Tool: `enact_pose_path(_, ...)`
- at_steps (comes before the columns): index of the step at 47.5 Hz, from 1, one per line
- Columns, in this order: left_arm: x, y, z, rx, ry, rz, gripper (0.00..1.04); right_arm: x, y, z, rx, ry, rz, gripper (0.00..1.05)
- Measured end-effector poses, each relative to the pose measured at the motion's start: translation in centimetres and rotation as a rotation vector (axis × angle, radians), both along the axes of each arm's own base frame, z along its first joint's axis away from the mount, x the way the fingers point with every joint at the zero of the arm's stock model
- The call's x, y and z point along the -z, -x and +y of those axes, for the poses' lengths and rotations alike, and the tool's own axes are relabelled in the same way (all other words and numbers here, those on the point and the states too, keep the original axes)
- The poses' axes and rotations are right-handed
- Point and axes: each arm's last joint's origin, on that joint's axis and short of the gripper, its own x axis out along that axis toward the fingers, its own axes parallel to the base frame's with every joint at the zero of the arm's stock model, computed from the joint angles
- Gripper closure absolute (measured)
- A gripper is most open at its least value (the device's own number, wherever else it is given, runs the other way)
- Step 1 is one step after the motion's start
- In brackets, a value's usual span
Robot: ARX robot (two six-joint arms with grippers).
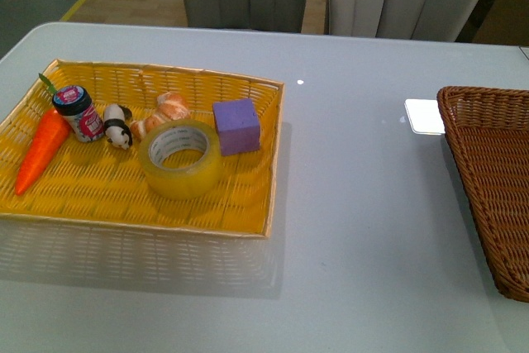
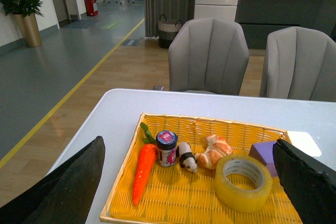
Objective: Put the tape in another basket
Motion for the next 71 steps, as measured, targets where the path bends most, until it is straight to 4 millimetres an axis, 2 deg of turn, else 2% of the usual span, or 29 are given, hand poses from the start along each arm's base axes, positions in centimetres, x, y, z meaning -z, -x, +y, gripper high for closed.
enact_pose_path(45,0.0,0.0,0.0,0.000,0.000,0.000,0.09,0.0,0.0,0.0,0.000,0.000,0.000,0.09)
enact_pose_path(46,0.0,0.0,0.0,0.000,0.000,0.000,0.09,0.0,0.0,0.0,-0.004,-0.003,0.018,0.09)
enact_pose_path(48,0.0,0.0,0.0,0.000,0.000,0.000,0.09,0.2,-0.2,-0.3,-0.046,-0.022,0.214,0.09)
enact_pose_path(49,0.0,0.0,0.0,0.000,0.000,0.000,0.09,0.2,-0.7,-0.7,-0.047,-0.034,0.300,0.09)
enact_pose_path(52,0.0,0.0,0.0,0.000,0.000,0.000,0.09,0.0,-1.9,-1.8,-0.014,-0.051,0.371,0.09)
enact_pose_path(63,0.0,0.0,0.0,0.000,0.000,0.000,0.09,-1.5,-8.8,-7.1,0.117,0.031,0.356,0.09)
enact_pose_path(66,0.0,0.0,0.0,0.000,0.000,0.000,0.09,-1.3,-11.0,-8.5,0.131,0.050,0.366,0.09)
enact_pose_path(71,0.0,0.0,0.0,0.000,0.000,0.000,0.09,0.1,-15.1,-11.0,0.170,0.086,0.418,0.09)
